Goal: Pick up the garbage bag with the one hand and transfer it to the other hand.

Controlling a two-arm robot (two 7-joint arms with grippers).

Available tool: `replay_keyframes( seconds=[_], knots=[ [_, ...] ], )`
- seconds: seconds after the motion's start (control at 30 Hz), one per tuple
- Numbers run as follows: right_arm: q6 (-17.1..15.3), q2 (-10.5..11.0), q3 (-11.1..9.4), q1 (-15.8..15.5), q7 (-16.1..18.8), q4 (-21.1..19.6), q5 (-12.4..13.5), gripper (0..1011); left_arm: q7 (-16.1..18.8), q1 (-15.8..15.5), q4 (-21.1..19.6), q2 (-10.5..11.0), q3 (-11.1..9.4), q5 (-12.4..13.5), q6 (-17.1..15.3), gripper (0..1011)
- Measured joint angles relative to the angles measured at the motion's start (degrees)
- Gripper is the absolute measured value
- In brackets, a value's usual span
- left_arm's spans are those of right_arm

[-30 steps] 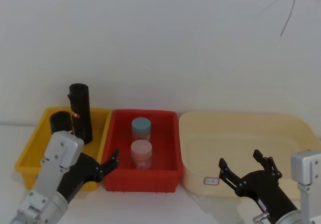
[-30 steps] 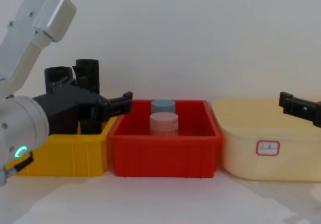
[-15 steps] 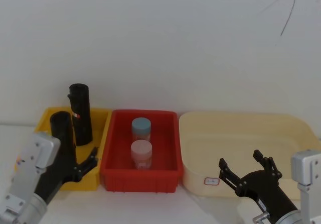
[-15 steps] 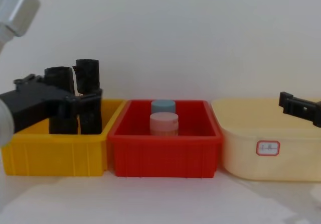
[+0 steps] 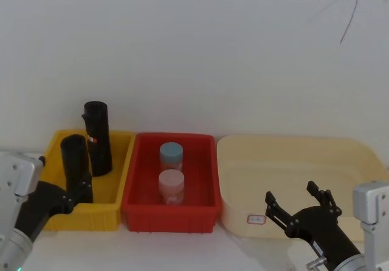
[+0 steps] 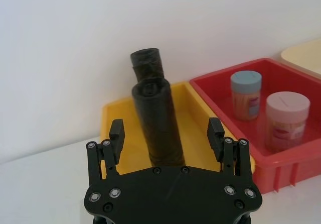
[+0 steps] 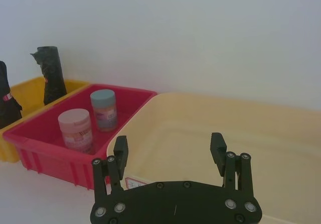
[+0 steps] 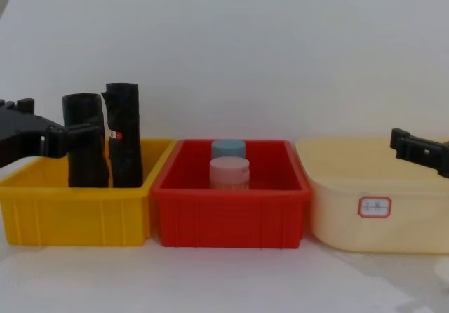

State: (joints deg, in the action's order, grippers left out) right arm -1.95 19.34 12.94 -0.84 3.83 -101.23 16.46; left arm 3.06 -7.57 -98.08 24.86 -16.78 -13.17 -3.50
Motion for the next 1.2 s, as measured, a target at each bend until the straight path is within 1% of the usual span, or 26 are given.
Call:
replay_keyframes(
  seconds=[0.2,0.5,0.73,0.8,0.93,1.03,1.2],
  knots=[
    [0.0,0.0,0.0,0.0,0.0,0.0,0.0,1000,-0.2,-0.6,0.9,-0.4,0.7,-0.4,-0.1,1001],
    [0.0,0.0,0.0,0.0,0.0,0.0,0.0,1000,-1.3,-2.3,3.4,-1.6,1.7,-1.5,0.6,1001],
    [0.0,0.0,0.0,0.0,0.0,0.0,0.0,1000,-2.5,-4.0,6.1,-2.6,2.4,-2.5,1.6,1001],
    [0.0,0.0,0.0,0.0,0.0,0.0,0.0,1000,-3.1,-4.9,7.5,-3.0,2.7,-2.8,2.0,1001],
    [0.0,0.0,0.0,0.0,0.0,0.0,0.0,1000,-3.9,-5.8,8.9,-3.4,2.8,-3.1,2.5,1001],
    [0.0,0.0,0.0,0.0,0.0,0.0,0.0,1000,-4.9,-7.1,10.8,-4.0,2.8,-3.4,3.0,1001],
    [0.0,0.0,0.0,0.0,0.0,0.0,0.0,1000,-6.4,-8.5,13.0,-4.5,2.6,-3.8,3.4,1001]
  ],
)
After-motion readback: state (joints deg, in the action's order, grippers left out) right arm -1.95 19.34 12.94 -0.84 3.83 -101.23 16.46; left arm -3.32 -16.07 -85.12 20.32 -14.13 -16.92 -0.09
